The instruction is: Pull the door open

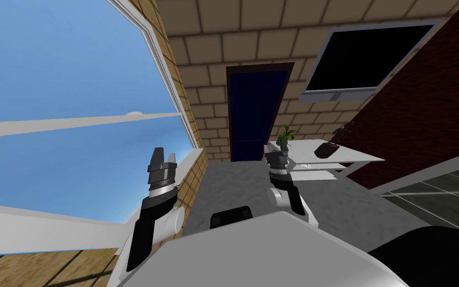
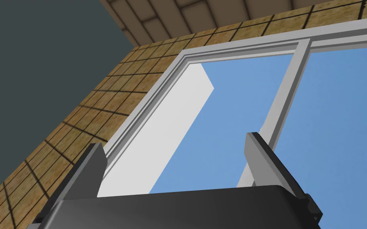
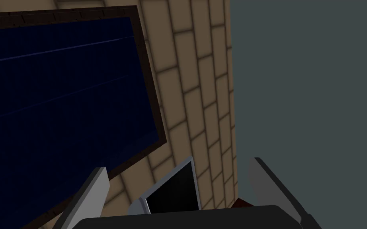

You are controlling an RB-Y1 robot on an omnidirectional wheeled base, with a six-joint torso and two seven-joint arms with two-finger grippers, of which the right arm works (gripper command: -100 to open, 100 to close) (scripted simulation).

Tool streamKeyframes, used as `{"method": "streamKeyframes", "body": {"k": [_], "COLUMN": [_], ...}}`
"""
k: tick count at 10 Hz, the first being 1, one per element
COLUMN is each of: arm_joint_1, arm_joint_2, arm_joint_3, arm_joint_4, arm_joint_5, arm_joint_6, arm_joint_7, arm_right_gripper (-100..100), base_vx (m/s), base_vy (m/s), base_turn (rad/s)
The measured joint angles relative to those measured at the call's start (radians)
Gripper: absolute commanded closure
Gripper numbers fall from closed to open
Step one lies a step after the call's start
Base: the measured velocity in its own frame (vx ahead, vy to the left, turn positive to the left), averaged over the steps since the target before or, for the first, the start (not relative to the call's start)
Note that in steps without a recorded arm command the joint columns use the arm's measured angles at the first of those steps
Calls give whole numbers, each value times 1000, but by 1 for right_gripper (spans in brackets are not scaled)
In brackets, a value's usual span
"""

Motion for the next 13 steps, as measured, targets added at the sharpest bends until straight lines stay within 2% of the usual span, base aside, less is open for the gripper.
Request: {"method": "streamKeyframes", "body": {"k": [1,5,13], "arm_joint_1": [2,-20,-49], "arm_joint_2": [-4,-19,-48], "arm_joint_3": [0,-9,-32], "arm_joint_4": [17,89,262], "arm_joint_5": [1,3,5], "arm_joint_6": [-7,-14,-51], "arm_joint_7": [0,1,-3], "arm_right_gripper": [-100,-100,-100], "base_vx": [170,178,135], "base_vy": [-1,23,0], "base_turn": [23,19,23]}}
